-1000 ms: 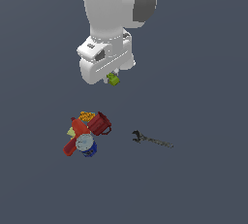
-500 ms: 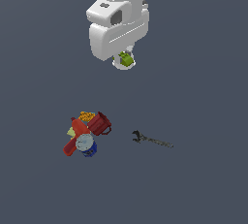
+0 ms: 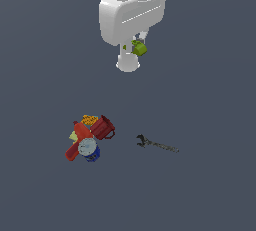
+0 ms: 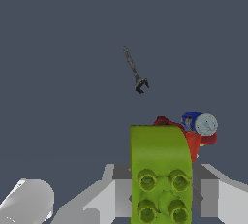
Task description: Pick up a designated object from a clutter of objects.
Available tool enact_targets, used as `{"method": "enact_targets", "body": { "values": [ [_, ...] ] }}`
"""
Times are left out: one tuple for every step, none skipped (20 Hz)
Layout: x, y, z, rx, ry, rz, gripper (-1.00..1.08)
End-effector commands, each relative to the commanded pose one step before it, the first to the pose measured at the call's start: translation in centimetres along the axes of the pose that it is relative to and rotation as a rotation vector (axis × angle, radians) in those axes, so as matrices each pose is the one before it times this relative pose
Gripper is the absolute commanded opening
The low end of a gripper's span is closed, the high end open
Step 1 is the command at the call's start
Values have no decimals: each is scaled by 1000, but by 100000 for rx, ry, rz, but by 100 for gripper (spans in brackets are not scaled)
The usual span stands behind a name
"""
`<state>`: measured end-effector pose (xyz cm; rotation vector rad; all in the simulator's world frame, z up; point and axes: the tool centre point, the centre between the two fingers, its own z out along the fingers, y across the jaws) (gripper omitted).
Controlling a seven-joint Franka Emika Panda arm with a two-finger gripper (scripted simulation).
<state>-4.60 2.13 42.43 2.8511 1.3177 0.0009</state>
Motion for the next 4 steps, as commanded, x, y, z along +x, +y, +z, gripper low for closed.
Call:
{"method": "enact_targets", "body": {
  "values": [
    [208, -80, -420, 72, -33, 55, -100],
    [37, 6, -45, 0, 0, 0, -100],
    [16, 23, 4, 0, 0, 0, -100],
    [0, 16, 18, 0, 0, 0, -100]
  ]
}}
